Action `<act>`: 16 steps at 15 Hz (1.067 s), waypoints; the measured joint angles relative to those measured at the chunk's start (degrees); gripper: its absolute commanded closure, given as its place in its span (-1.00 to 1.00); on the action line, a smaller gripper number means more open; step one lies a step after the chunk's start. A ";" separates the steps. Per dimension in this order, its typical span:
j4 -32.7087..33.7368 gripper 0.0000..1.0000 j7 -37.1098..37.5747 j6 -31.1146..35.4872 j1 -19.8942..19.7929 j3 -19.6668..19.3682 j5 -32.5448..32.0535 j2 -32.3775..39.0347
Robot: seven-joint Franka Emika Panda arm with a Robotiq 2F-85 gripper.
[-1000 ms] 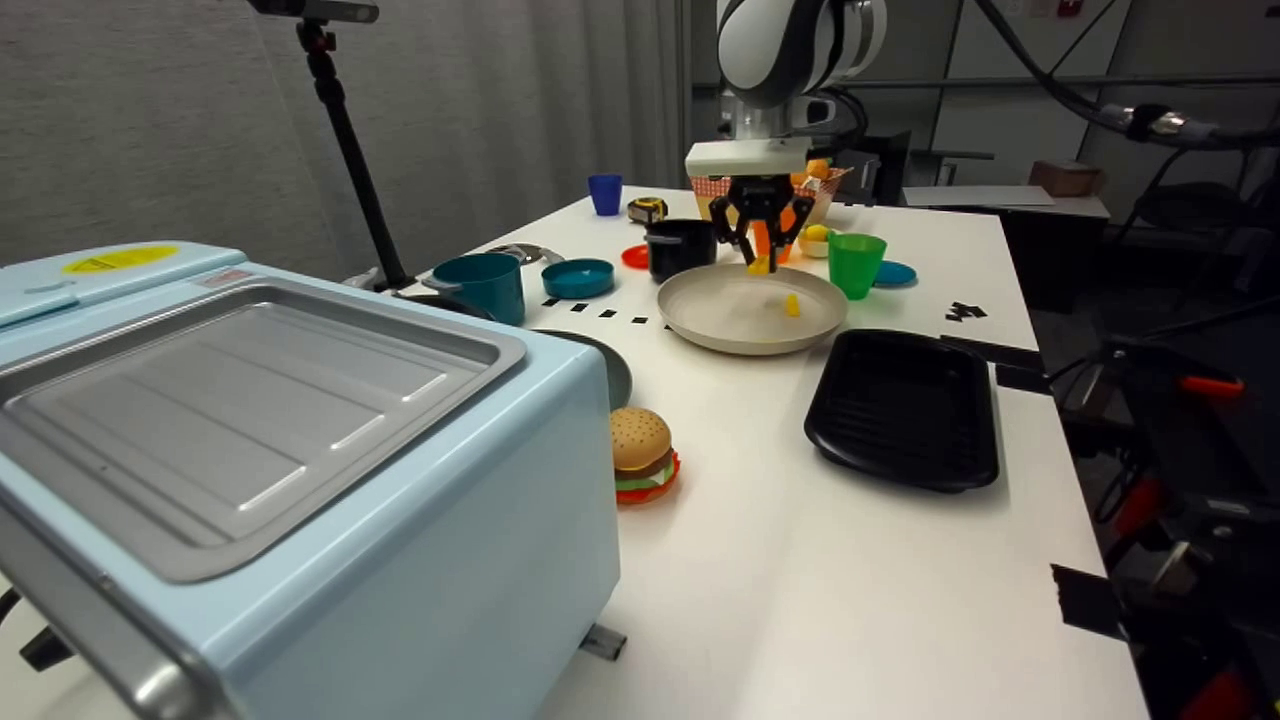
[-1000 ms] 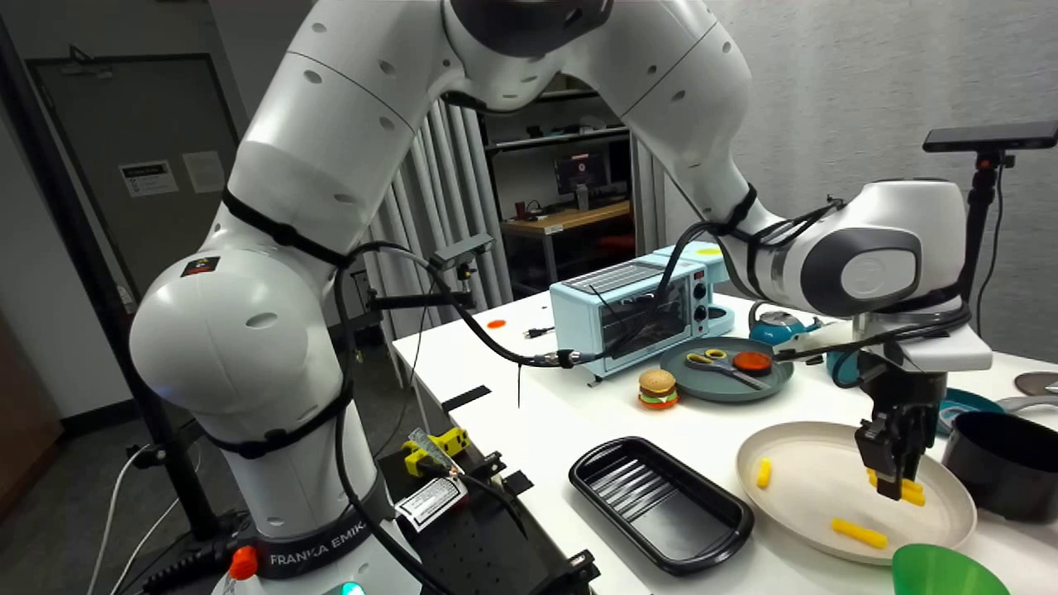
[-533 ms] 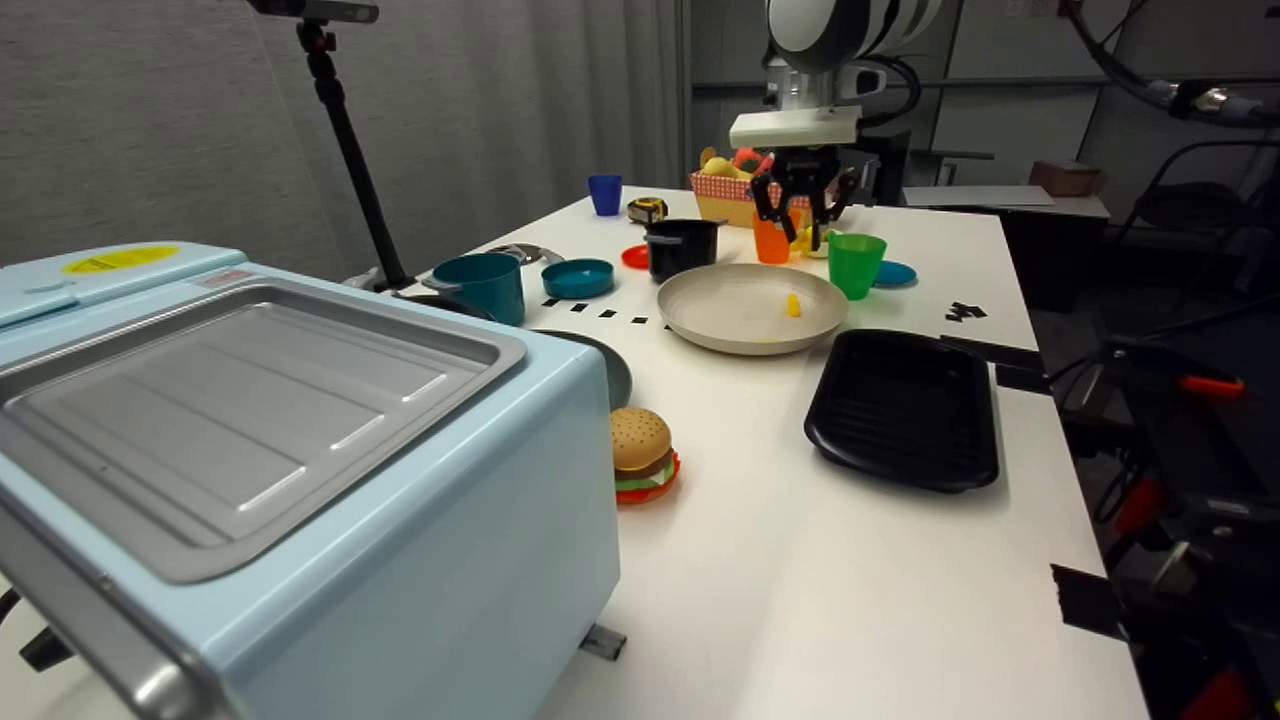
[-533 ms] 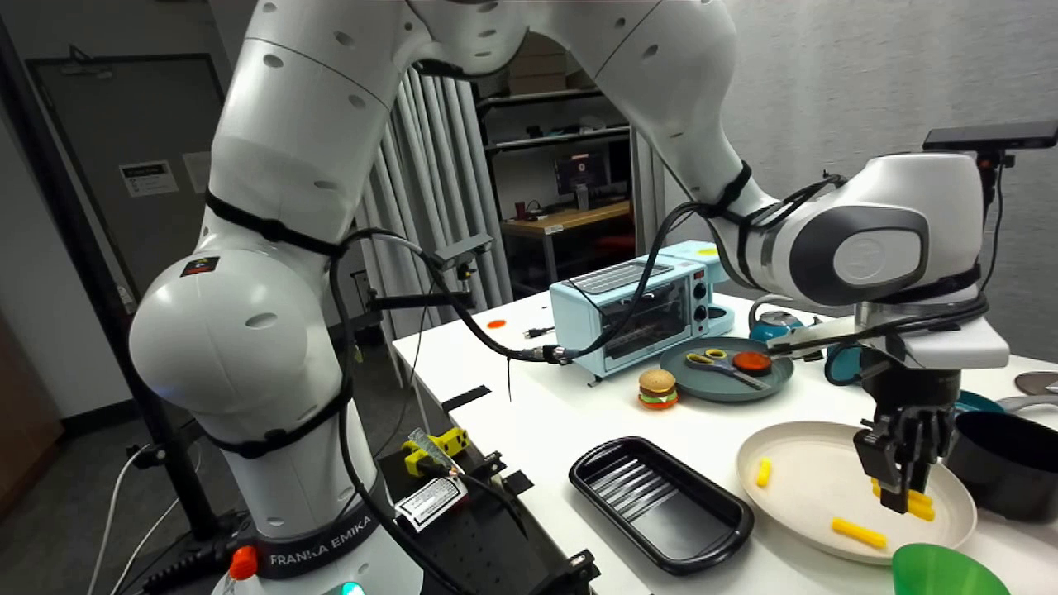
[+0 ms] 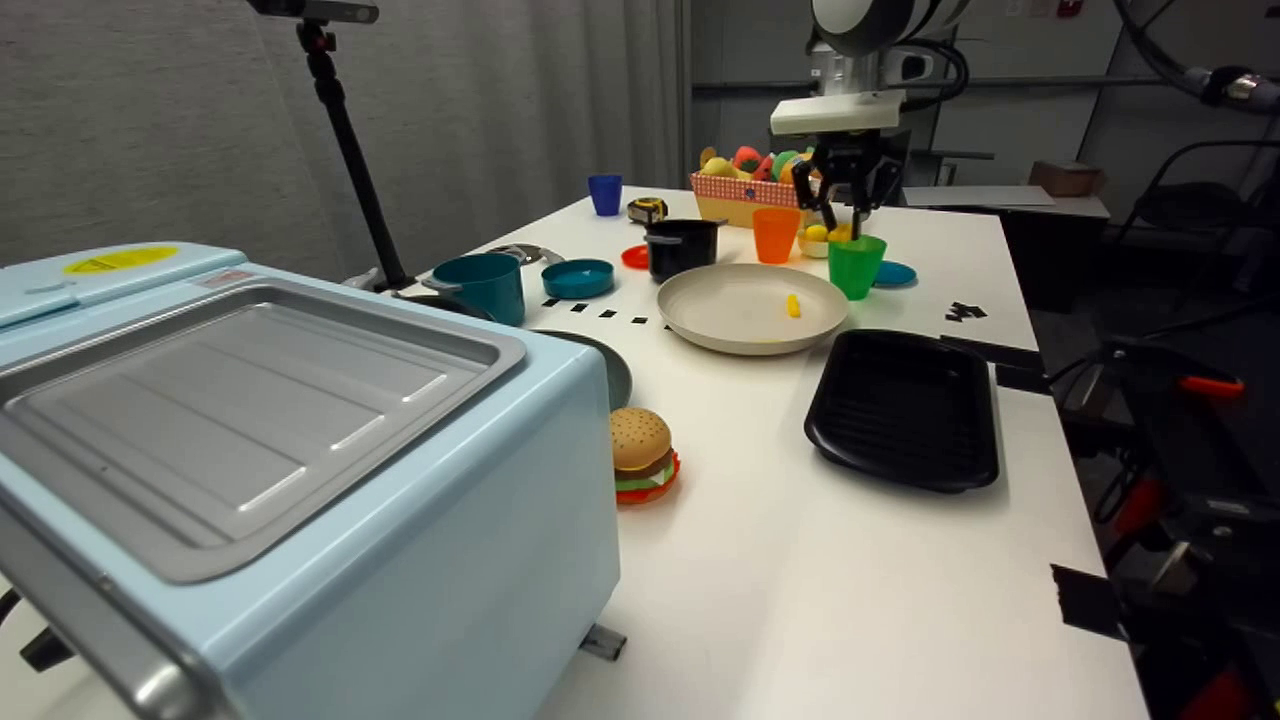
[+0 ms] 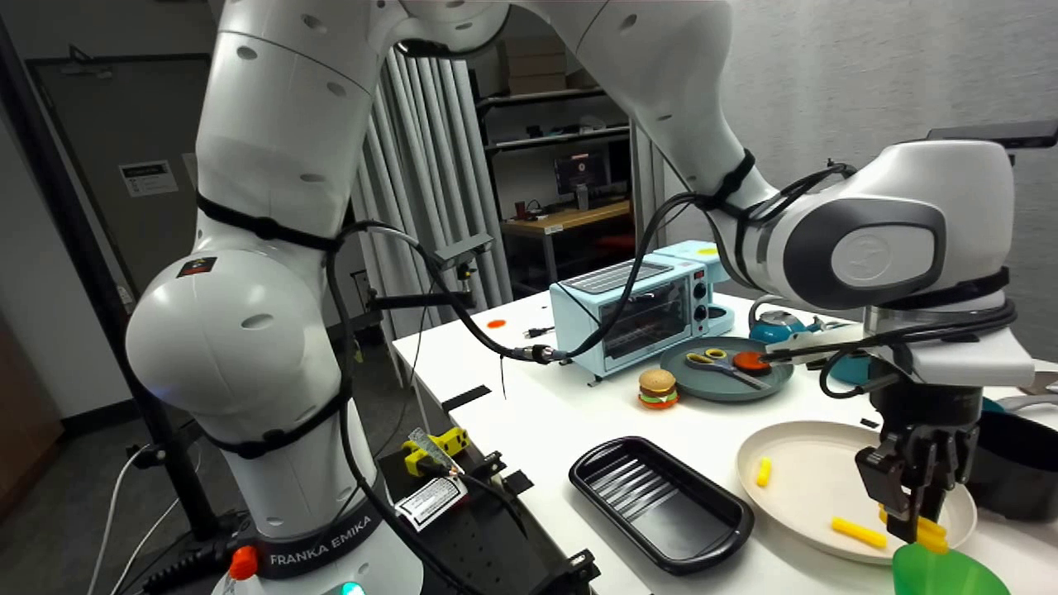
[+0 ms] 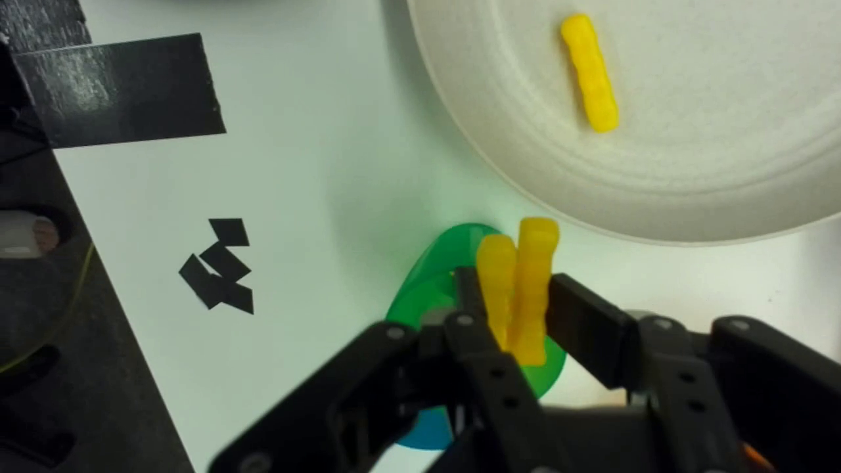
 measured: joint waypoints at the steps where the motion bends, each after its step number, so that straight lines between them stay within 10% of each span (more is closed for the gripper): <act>1: -0.39 0.85 0.00 0.00 -0.20 -0.24 0.00 -0.26; 7: -0.59 0.85 0.00 0.00 -2.08 -0.73 0.00 -0.58; 9: -0.30 -0.16 0.00 0.00 -2.69 -0.76 0.00 -0.59; 16: 0.45 -1.00 -0.16 0.00 -2.94 -0.45 -0.16 -0.59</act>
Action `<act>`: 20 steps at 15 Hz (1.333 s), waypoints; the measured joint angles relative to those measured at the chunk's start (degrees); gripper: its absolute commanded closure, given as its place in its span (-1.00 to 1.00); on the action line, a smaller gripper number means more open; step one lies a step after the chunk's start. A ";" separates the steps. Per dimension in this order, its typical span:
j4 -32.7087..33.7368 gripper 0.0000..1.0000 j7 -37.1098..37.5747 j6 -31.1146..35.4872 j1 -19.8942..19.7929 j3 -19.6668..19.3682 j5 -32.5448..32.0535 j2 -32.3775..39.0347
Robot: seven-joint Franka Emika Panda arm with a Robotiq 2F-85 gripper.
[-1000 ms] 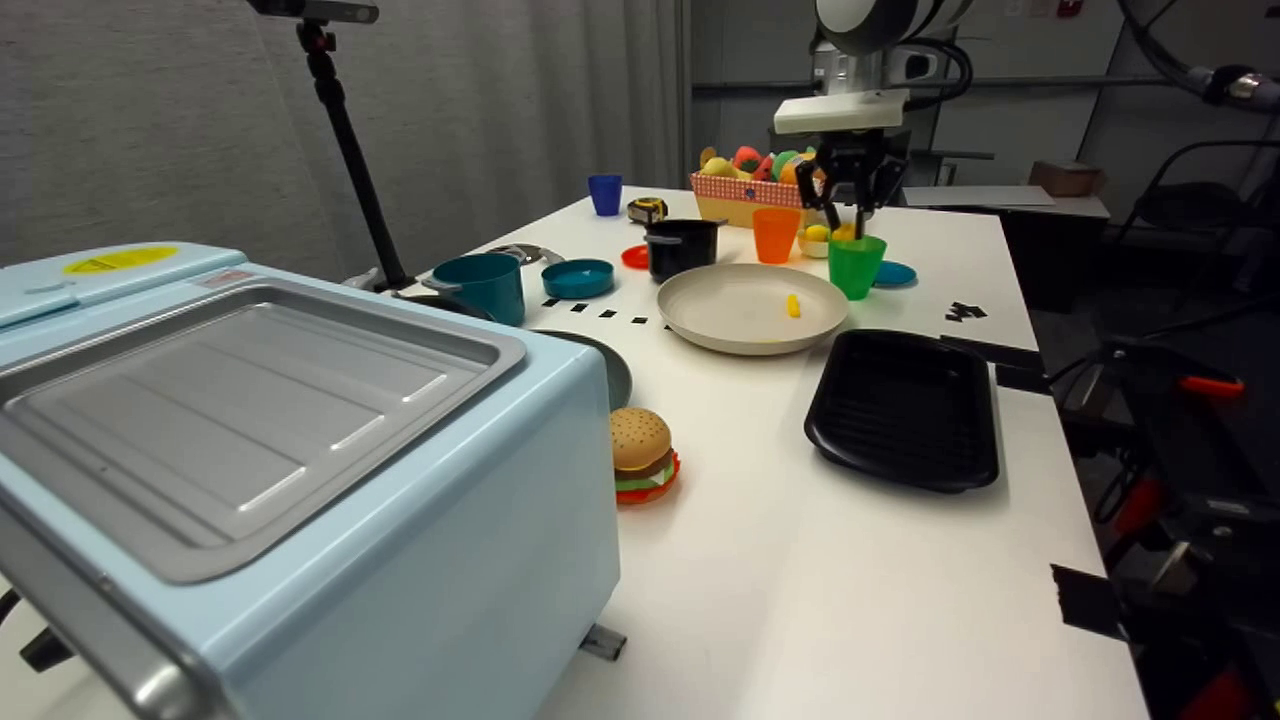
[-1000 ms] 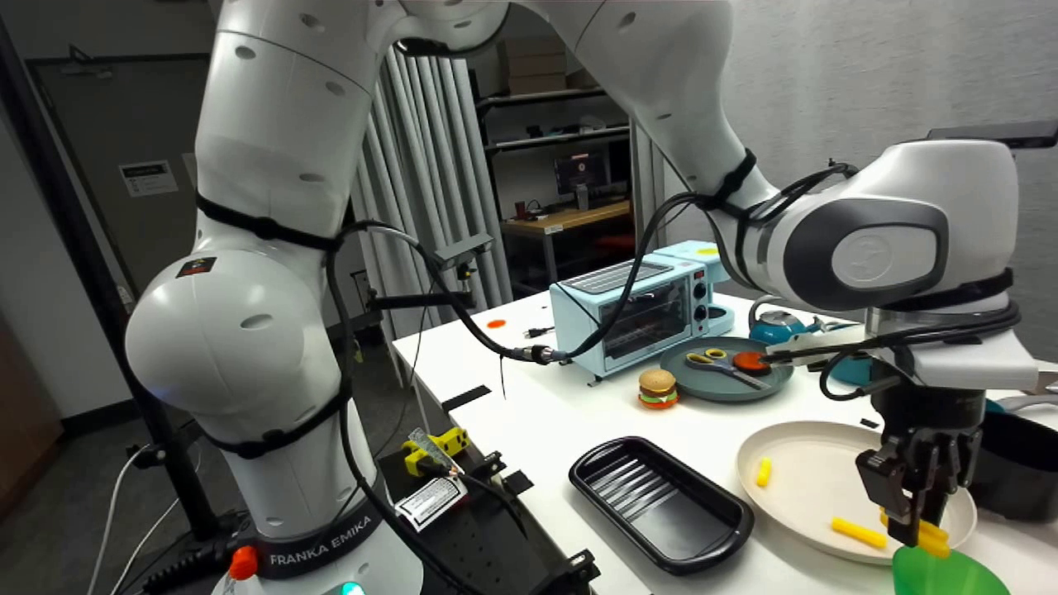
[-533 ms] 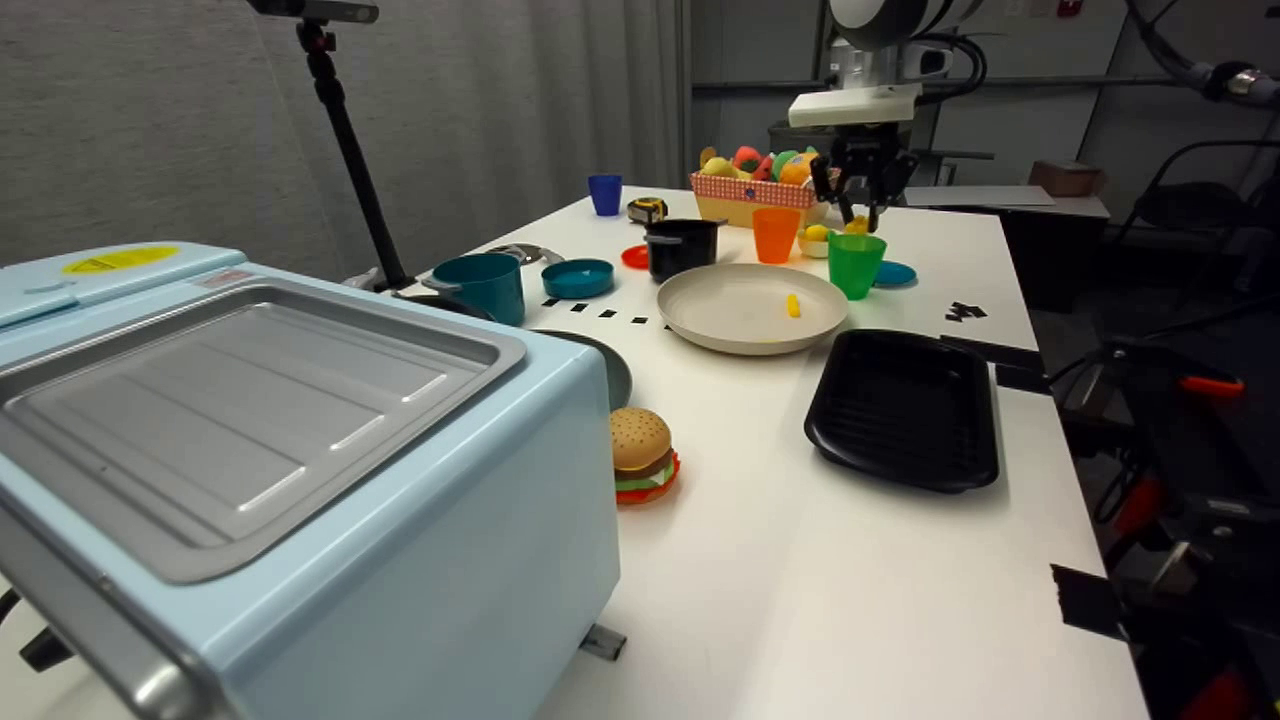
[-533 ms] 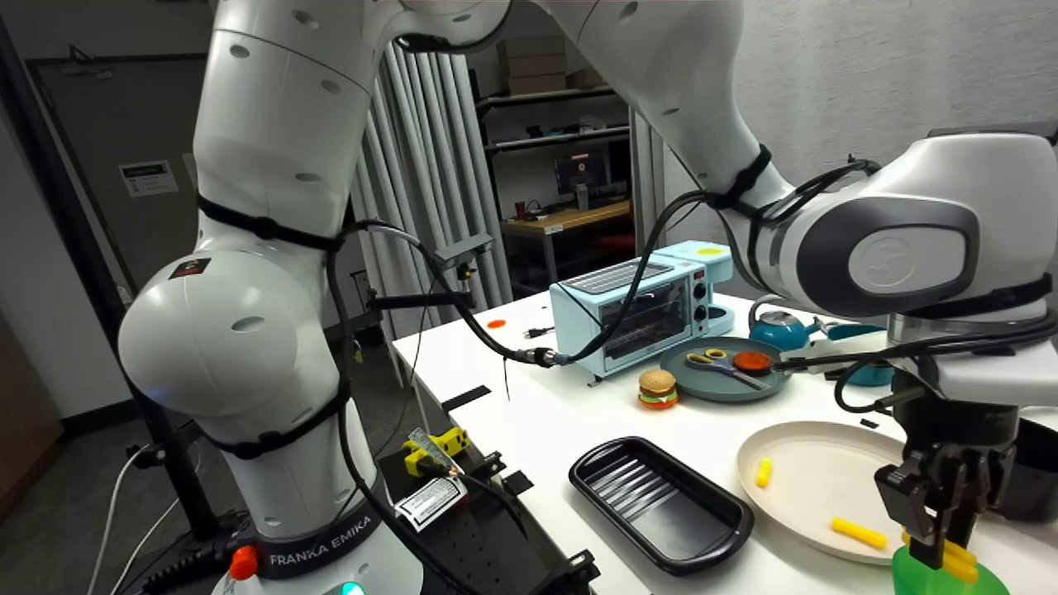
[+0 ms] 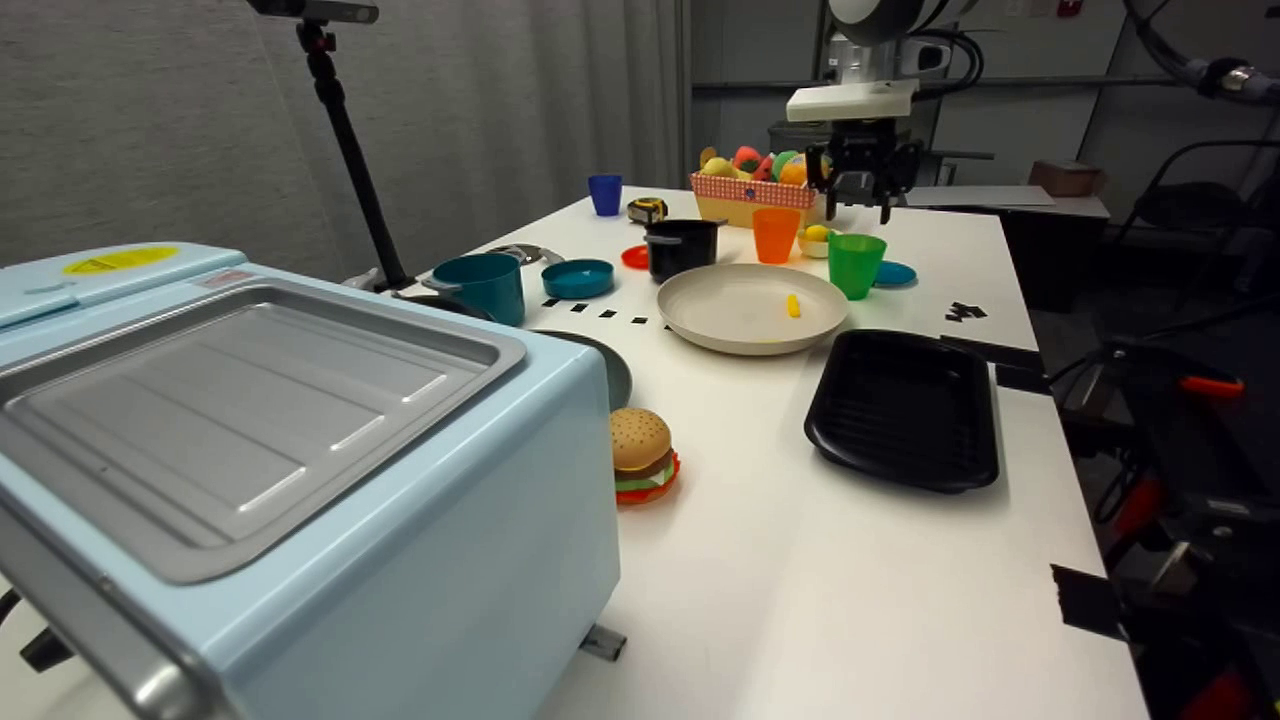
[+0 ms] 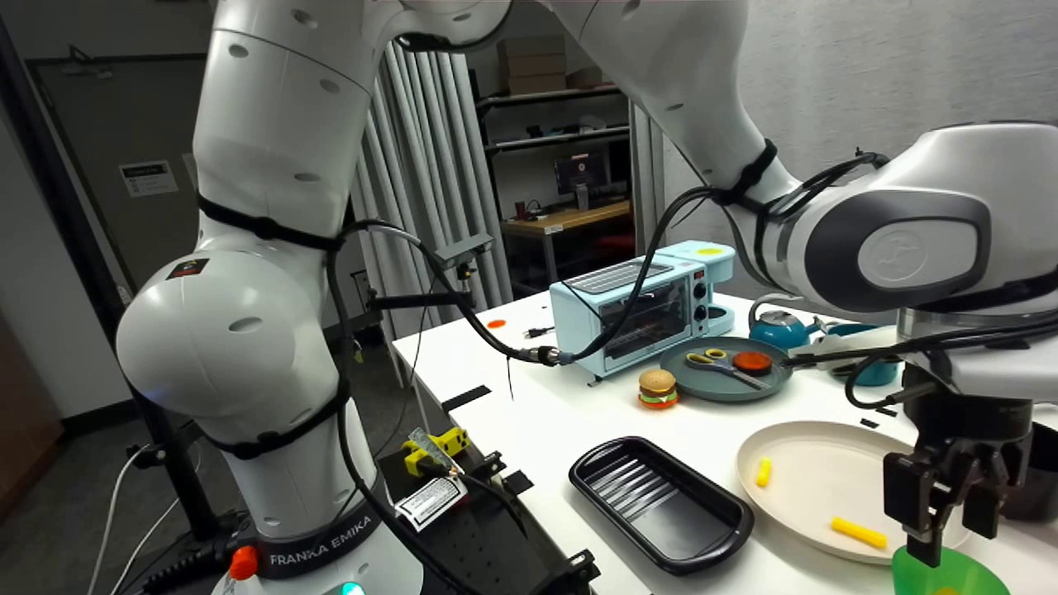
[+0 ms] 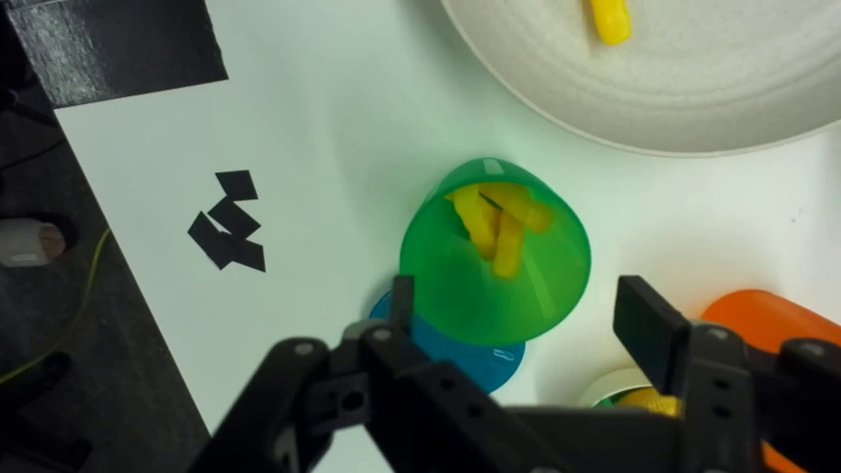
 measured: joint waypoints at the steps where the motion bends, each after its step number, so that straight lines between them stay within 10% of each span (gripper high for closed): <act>1: 0.09 -1.00 -0.22 0.00 0.02 0.20 -0.38 -0.01; 20: 0.59 -1.00 -47.05 -4.04 -1.34 15.79 2.76 1.16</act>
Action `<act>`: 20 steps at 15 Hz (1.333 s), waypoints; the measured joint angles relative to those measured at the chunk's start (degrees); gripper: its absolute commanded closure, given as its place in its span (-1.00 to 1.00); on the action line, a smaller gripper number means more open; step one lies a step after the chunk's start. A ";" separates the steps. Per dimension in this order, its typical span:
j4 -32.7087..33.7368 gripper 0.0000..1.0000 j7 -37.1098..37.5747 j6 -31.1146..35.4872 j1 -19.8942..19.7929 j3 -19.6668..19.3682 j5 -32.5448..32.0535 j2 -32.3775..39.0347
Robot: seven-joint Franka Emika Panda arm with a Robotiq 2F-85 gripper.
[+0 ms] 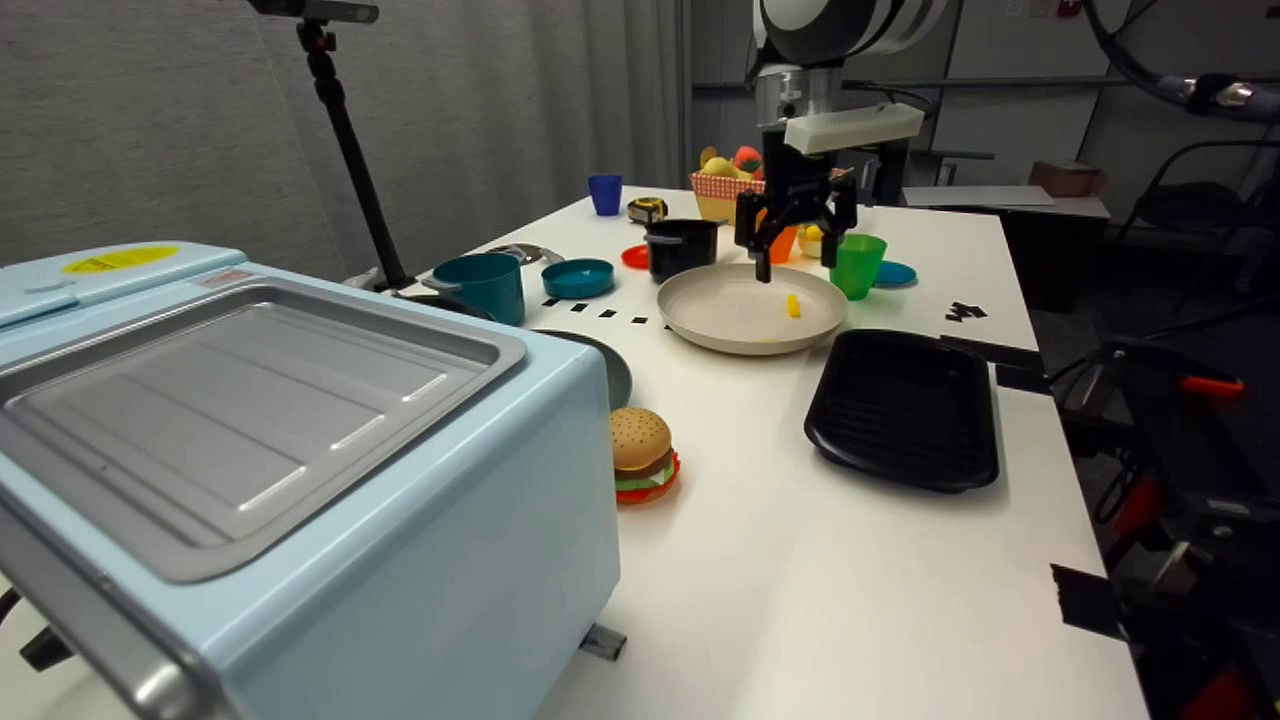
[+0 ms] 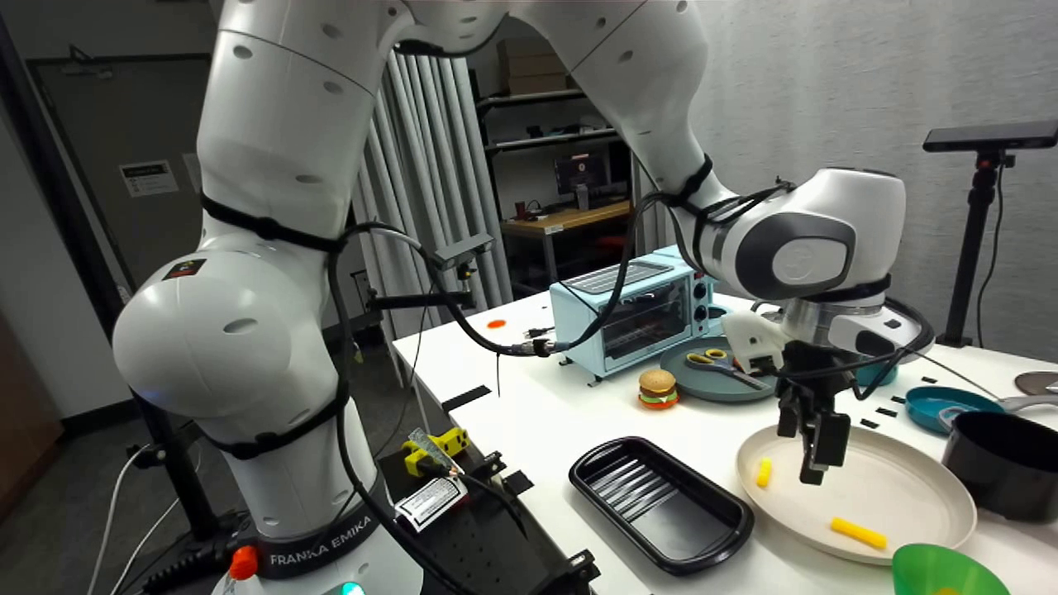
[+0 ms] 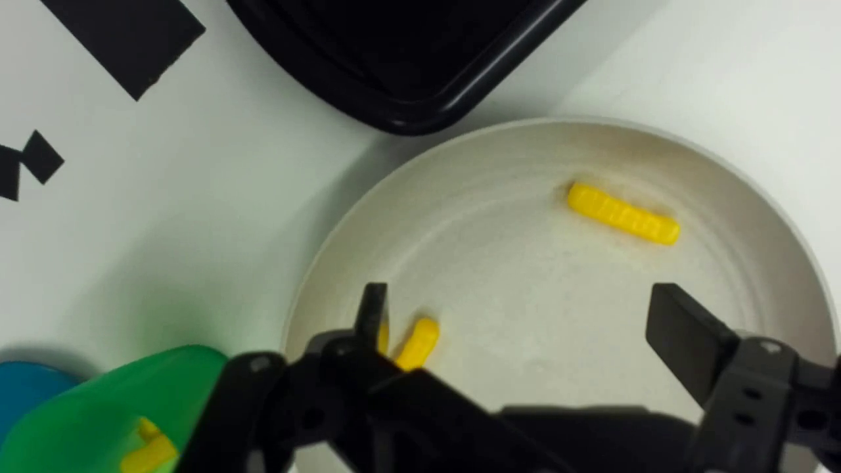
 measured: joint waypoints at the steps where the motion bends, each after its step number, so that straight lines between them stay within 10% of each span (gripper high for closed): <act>1: 0.35 -1.00 -2.13 -0.97 0.04 0.49 -0.15 0.52; 20: 15.22 -1.00 -19.60 -15.29 5.39 1.36 -27.92 12.66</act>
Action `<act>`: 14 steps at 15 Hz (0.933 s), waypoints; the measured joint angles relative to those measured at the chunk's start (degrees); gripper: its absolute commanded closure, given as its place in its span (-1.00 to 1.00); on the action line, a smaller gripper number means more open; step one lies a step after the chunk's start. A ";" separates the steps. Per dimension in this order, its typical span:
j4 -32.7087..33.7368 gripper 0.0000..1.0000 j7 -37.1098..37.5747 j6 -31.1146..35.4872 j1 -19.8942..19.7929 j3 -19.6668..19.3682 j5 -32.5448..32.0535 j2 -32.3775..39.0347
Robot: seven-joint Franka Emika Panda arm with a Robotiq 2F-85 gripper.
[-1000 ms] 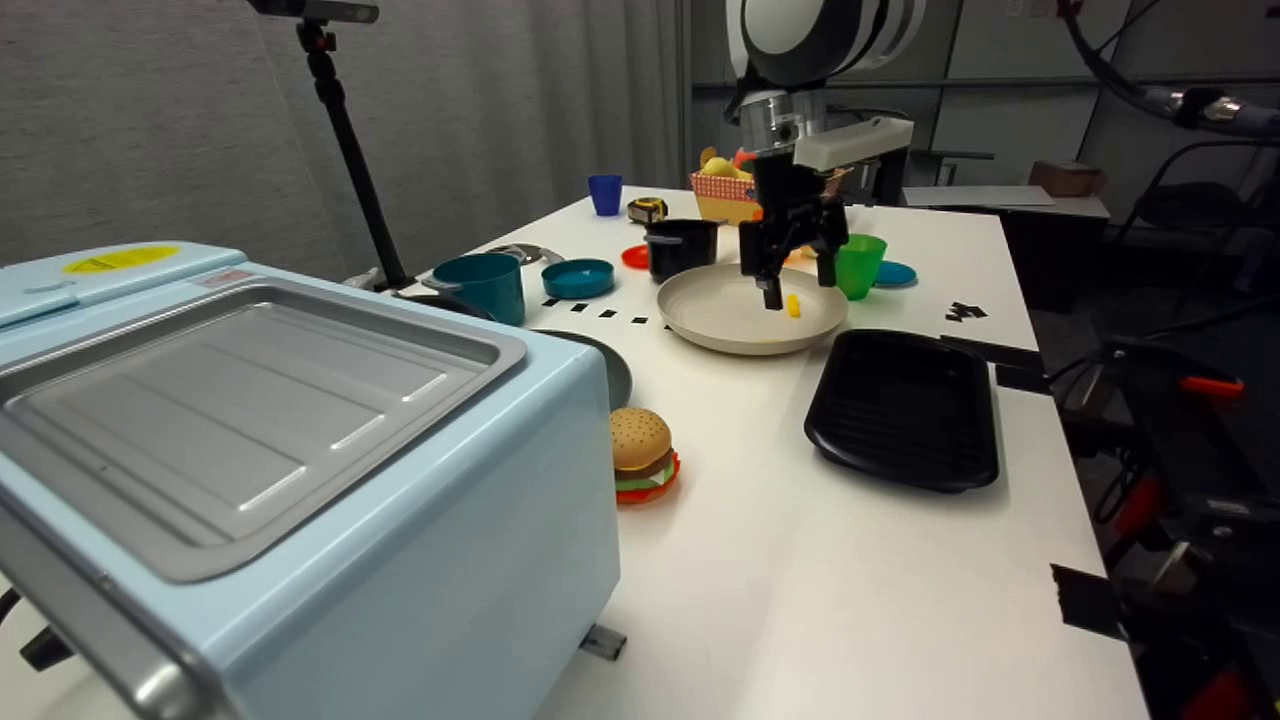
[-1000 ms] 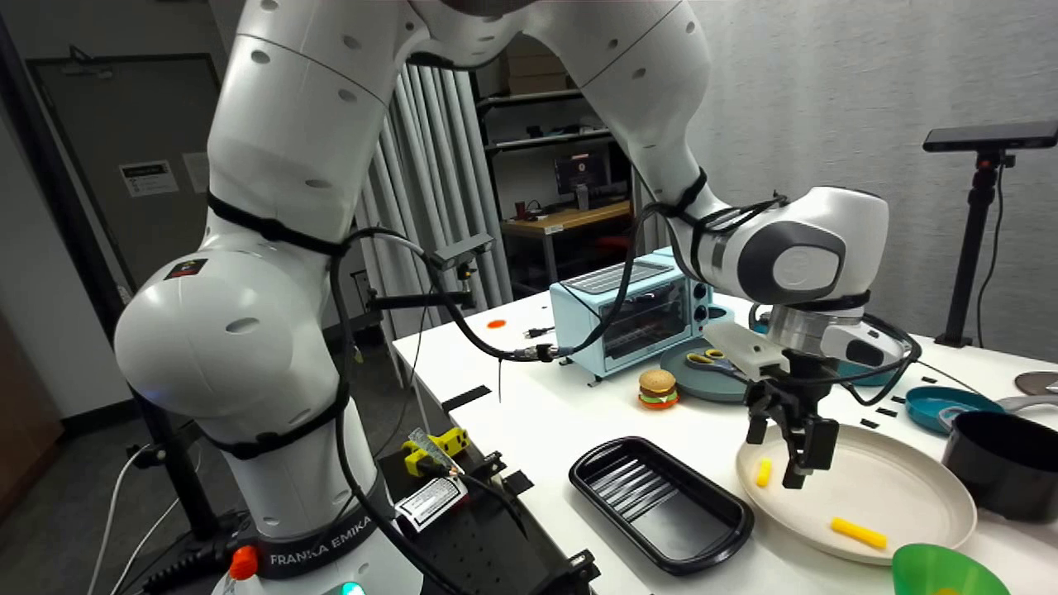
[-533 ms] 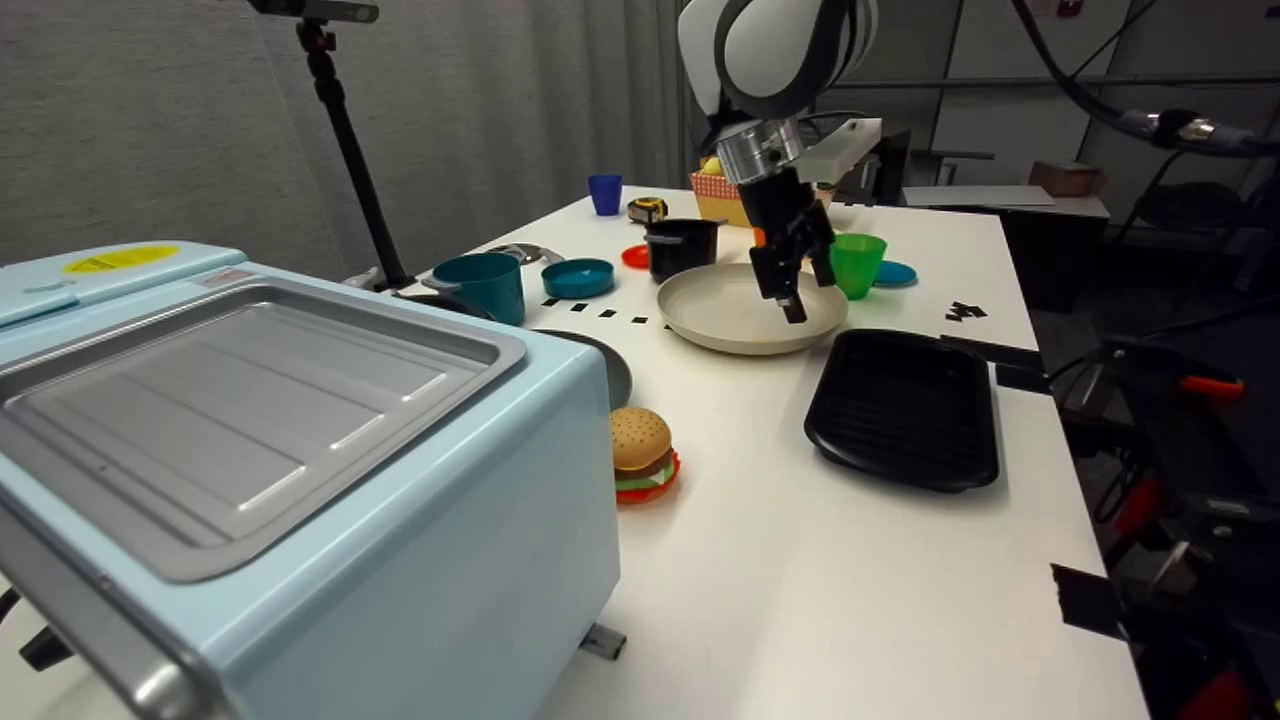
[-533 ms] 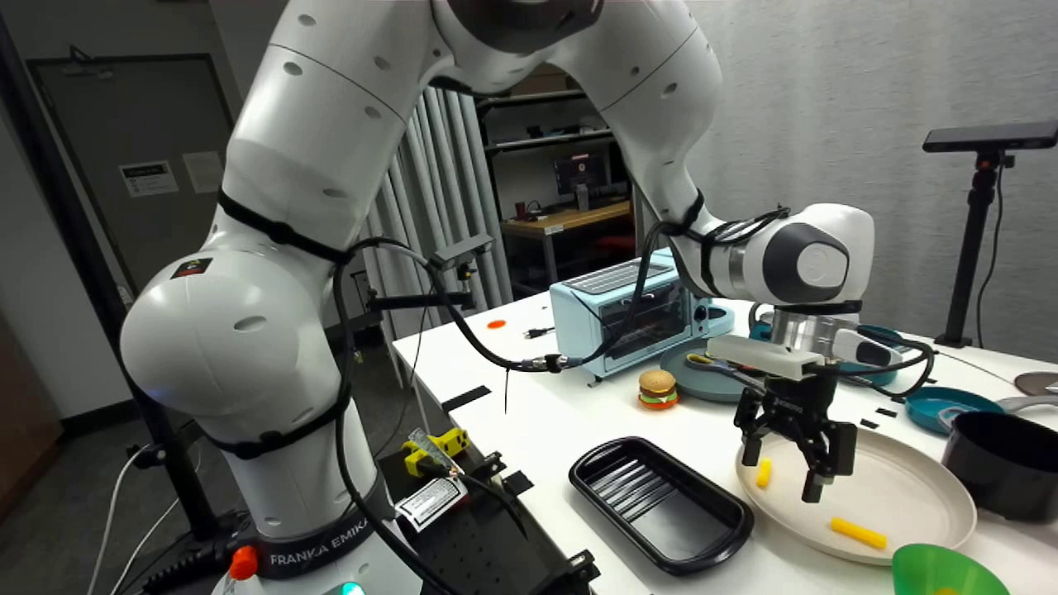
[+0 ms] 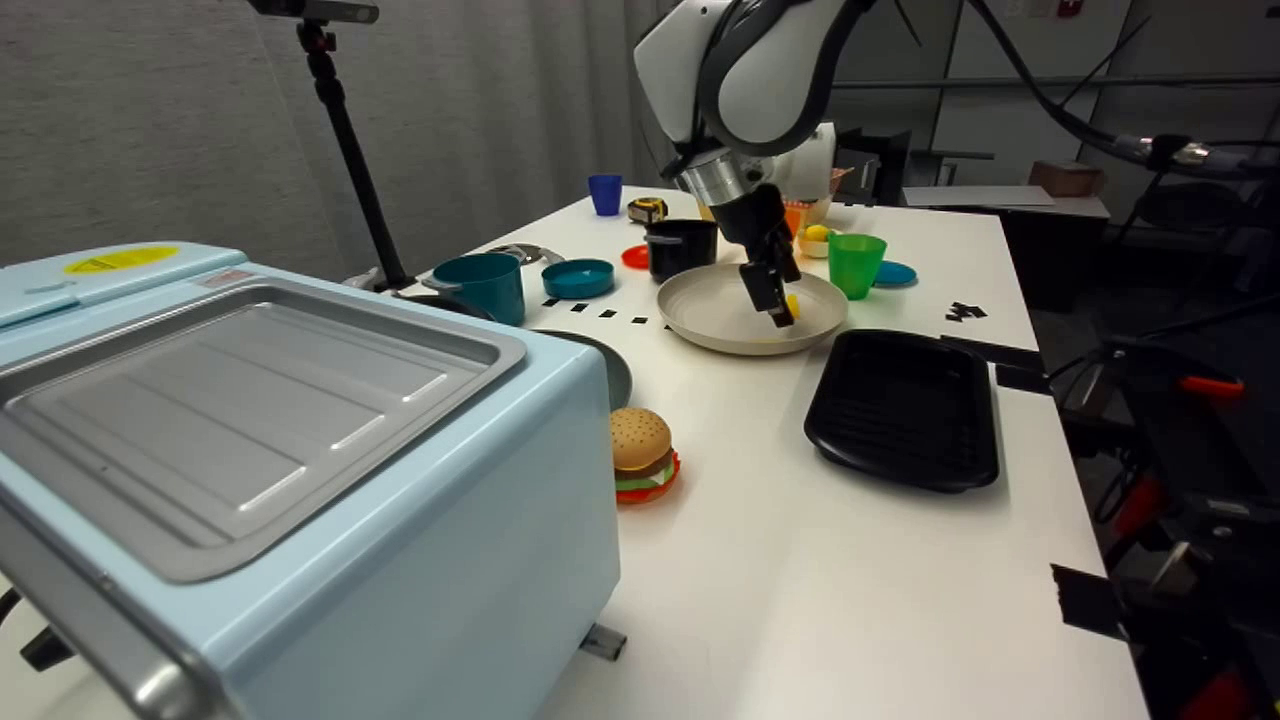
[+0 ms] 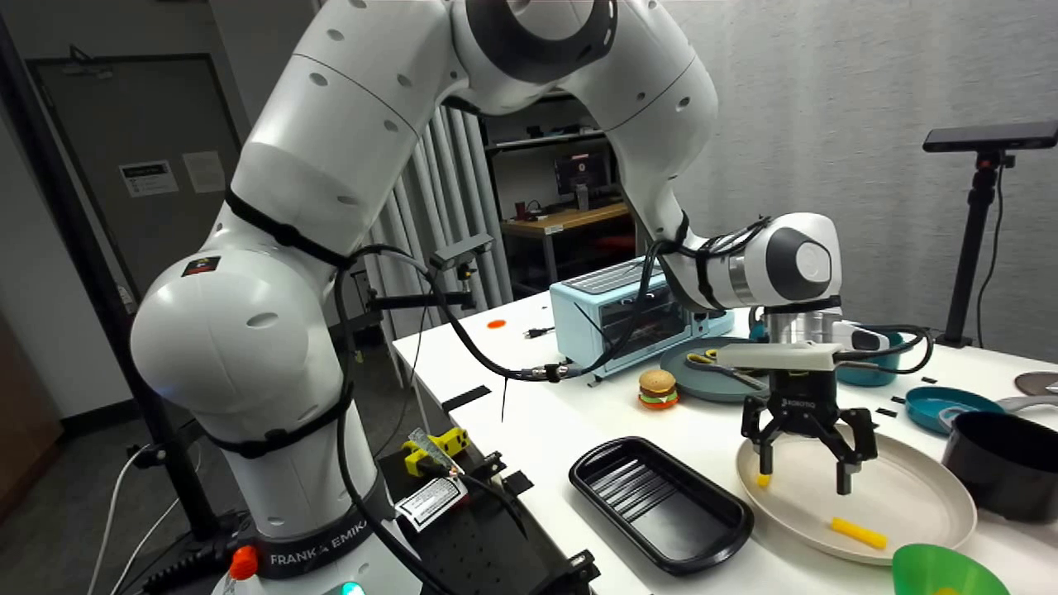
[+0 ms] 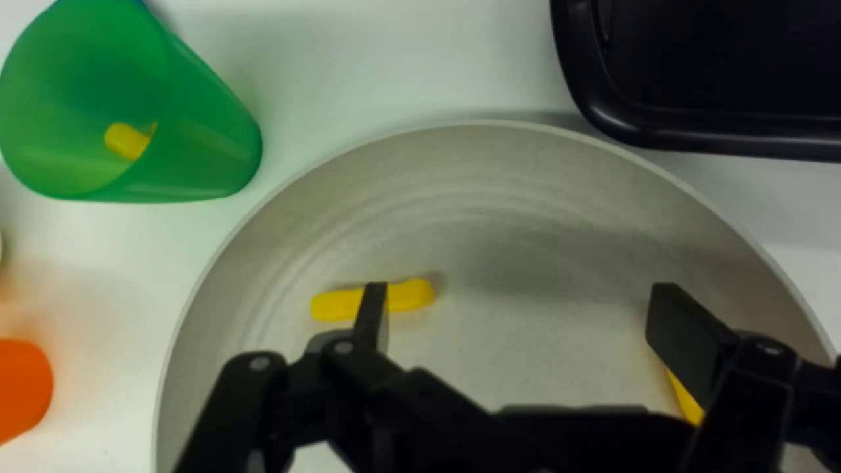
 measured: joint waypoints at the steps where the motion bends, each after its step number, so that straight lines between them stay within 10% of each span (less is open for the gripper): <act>1: 0.16 -1.00 -0.56 0.55 0.17 0.09 -0.23 0.00; 14: 0.22 -1.00 -4.88 3.25 0.30 3.26 0.84 0.17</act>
